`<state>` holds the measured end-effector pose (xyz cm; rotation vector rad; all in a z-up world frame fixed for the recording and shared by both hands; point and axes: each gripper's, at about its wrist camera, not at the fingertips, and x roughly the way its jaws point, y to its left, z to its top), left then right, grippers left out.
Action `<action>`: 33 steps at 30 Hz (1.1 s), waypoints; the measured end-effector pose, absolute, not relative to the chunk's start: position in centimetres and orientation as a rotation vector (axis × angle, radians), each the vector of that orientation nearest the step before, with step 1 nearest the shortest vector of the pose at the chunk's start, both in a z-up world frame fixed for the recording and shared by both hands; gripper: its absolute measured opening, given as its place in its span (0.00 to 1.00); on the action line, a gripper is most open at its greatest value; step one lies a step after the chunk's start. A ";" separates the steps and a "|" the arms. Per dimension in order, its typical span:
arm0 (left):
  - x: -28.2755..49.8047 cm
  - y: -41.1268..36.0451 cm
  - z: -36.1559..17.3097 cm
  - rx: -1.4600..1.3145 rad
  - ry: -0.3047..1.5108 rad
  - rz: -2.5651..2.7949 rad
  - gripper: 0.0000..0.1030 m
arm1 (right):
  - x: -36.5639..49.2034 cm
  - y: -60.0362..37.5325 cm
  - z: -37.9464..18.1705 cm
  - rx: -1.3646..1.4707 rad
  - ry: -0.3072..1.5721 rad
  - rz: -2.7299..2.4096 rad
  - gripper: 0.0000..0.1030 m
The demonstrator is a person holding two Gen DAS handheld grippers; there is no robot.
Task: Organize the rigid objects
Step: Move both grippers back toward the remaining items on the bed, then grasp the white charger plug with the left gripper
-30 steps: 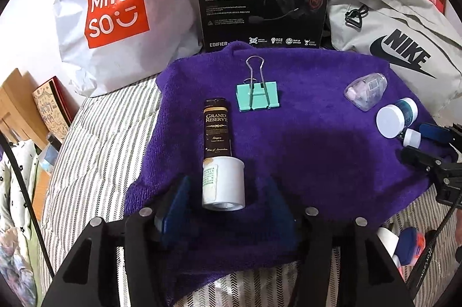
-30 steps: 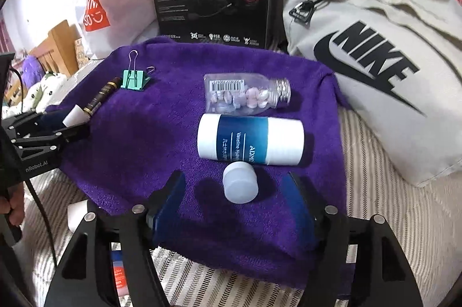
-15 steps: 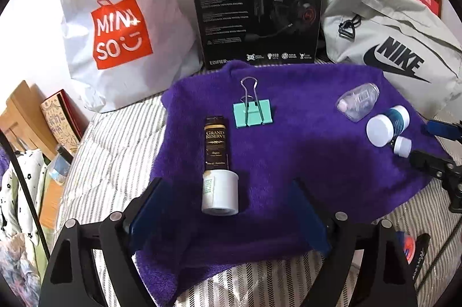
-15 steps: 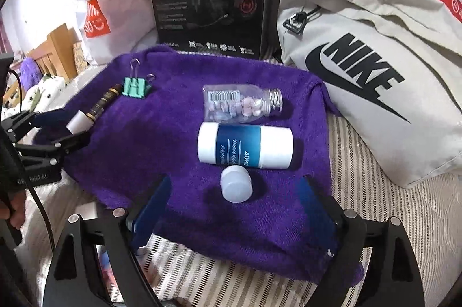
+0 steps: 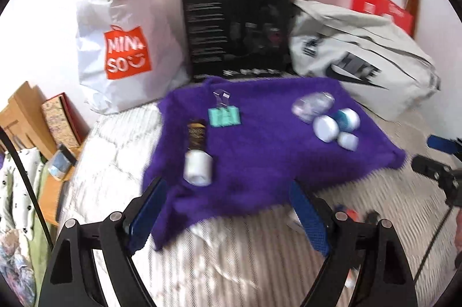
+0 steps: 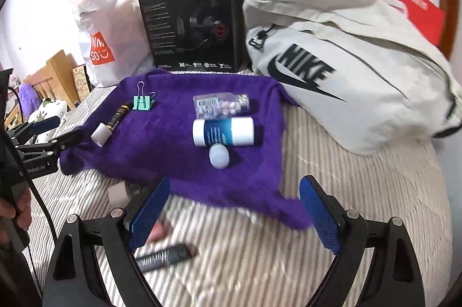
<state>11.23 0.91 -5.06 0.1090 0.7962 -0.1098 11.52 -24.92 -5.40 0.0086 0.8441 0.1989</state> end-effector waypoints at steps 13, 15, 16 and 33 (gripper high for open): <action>9.3 -2.8 -10.0 0.151 0.861 -0.282 0.53 | 6.4 -27.5 -6.3 0.043 0.885 0.167 0.88; 9.8 -3.2 -10.6 0.179 0.878 -0.294 0.49 | 6.0 -27.8 -6.4 0.046 0.885 0.174 0.88; 10.0 -3.5 -10.8 0.197 0.881 -0.295 0.49 | 5.9 -28.0 -6.5 0.049 0.886 0.174 0.88; 10.9 -4.3 -11.8 0.272 0.897 -0.322 0.31 | 6.9 -25.7 -9.1 0.038 0.960 0.245 0.88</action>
